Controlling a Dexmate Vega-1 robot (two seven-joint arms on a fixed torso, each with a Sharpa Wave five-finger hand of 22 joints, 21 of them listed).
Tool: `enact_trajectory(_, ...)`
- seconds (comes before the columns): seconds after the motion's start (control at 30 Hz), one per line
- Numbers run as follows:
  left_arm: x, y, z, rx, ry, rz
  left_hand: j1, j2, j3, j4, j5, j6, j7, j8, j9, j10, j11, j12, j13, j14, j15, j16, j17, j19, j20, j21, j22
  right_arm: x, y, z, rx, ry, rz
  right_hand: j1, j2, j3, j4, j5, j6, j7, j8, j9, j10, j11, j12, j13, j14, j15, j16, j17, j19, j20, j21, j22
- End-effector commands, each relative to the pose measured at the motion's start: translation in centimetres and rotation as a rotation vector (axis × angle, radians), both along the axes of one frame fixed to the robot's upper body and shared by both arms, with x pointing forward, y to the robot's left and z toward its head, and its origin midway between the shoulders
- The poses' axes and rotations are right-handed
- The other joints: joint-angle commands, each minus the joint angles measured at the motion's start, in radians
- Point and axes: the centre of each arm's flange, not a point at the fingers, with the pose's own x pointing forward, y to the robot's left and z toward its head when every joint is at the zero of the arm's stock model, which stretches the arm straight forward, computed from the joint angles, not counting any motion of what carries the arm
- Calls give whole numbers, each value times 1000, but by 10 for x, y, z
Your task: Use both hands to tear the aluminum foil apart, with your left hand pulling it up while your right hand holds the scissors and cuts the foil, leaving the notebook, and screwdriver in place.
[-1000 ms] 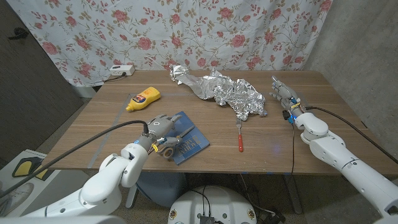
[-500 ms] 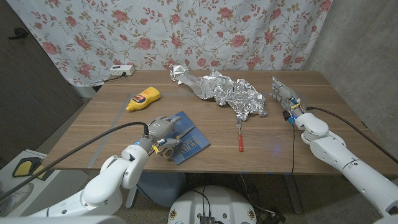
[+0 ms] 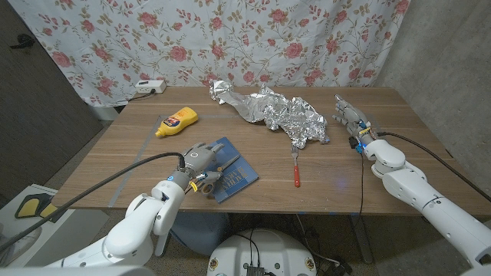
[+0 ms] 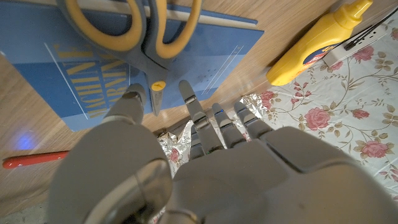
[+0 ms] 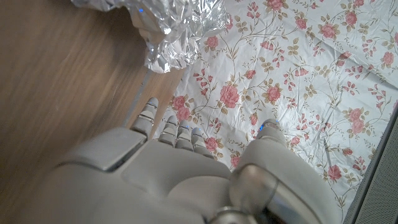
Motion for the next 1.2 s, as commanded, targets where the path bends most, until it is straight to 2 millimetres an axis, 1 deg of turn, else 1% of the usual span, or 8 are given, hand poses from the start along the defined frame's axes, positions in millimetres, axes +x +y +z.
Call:
enact_trajectory(0.03, 1, 4, -7, 1, -5, 31, 21, -1, 9, 3, 5, 8, -7, -3, 3, 5, 0, 8, 5, 16, -4, 1, 3, 19, -4, 3, 2, 0, 1, 0, -3, 1, 3, 11, -2, 5, -2, -2, 0, -4, 3, 2, 7, 3, 5, 1, -7, -2, 4, 3, -1, 1, 7, 2)
enact_trajectory(0.4, 0, 1, -9, 8, -13, 25, 23, -4, 4, 9, 3, 19, -5, -2, 3, 13, 2, 13, 8, 23, -5, -1, 3, 21, -2, 2, 2, -1, 1, 0, -7, 1, 0, 10, -2, 6, -2, -2, 2, -5, 3, 2, 7, 0, 5, 1, -6, -3, 5, 3, -2, 0, 7, 2)
enact_trajectory(0.77, 0, 0, -11, 3, -8, 25, 35, 0, 1, 13, 3, 44, -4, 1, 3, 51, 0, 34, 16, 47, -13, 1, 3, 28, -2, 2, 2, 0, 1, 1, -9, 5, 5, 8, -2, 7, -1, -2, 2, -5, 3, 2, 7, 0, 5, 1, -6, -3, 5, 4, -2, 0, 7, 2)
enact_trajectory(0.9, 1, 0, -12, 4, -8, 25, 36, -3, -3, 14, 2, 47, -5, 0, 3, 35, 4, 30, 19, 47, -10, -2, 3, 28, -3, 1, 2, 1, 0, 2, -10, 5, 3, 8, -2, 7, -1, -2, 1, -4, 3, 2, 6, 0, 5, 1, -6, -4, 5, 4, -2, 1, 7, 2)
enact_trajectory(1.2, 2, -3, -13, 6, -7, 25, 33, -5, -8, 18, 0, 50, -4, -1, 3, 28, 3, 29, 21, 44, -9, -5, 4, 28, -2, 1, 2, 2, 0, 2, -9, 8, 5, 6, -1, 8, 0, -2, 2, -5, 3, 2, 7, 0, 6, 1, -6, -3, 5, 4, -2, 1, 7, 2)
